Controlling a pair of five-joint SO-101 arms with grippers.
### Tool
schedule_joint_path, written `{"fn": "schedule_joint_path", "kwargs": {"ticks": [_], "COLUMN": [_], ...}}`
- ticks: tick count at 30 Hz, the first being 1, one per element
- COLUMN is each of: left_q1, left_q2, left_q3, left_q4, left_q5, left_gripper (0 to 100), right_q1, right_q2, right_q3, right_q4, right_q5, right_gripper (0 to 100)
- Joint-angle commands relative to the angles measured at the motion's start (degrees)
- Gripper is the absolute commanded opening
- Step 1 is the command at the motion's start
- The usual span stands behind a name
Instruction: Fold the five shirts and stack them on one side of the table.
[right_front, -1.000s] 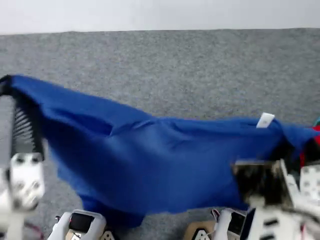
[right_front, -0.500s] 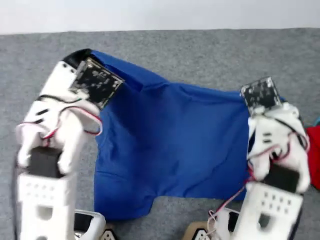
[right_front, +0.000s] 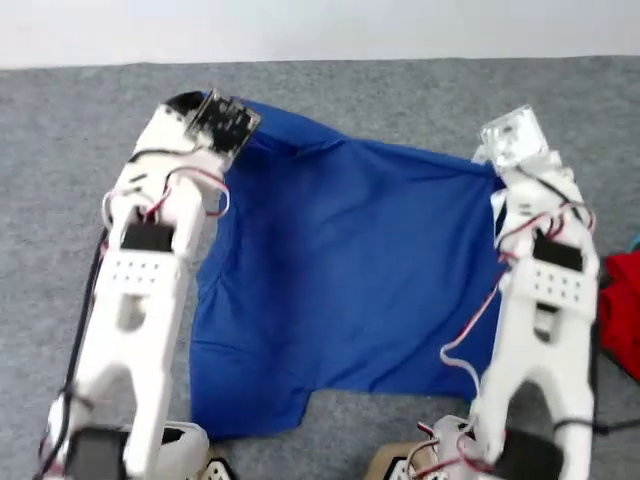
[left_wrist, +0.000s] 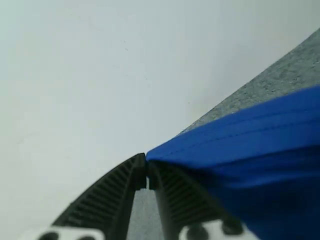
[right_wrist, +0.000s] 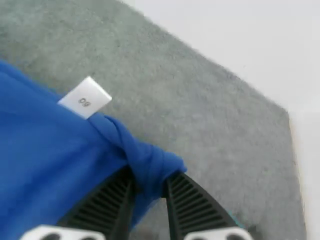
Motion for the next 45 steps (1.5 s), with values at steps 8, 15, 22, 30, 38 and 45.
{"fn": "schedule_joint_path", "kwargs": {"ticks": [8, 15, 22, 30, 38, 45], "left_q1": [-2.4, -4.5, -0.5, 4.6, 6.1, 5.5], "left_q2": [22.2, 26.8, 18.8, 13.3, 13.4, 12.7], "left_q3": [-27.5, -33.2, -33.2, -33.2, -32.7, -25.1], "left_q4": [-1.9, 1.1, 30.7, 60.0, 81.9, 84.8], "left_q5": [-0.6, -0.7, -7.7, -23.6, -37.8, -45.5], "left_gripper": [0, 0, 0, 0, 0, 0], "right_q1": [-2.8, -3.9, -3.9, -3.6, -1.3, 3.8], "right_q2": [19.8, 28.9, 31.3, 29.9, 29.4, 29.6], "right_q3": [-28.7, -40.6, -44.0, -44.0, -44.0, -42.8], "right_q4": [1.5, 9.6, 23.3, 40.3, 54.7, 58.2], "right_q5": [-1.0, -0.9, 1.7, 7.6, 12.2, 16.3], "right_gripper": [1.1, 1.1, 1.1, 1.1, 1.1, 1.1]}}
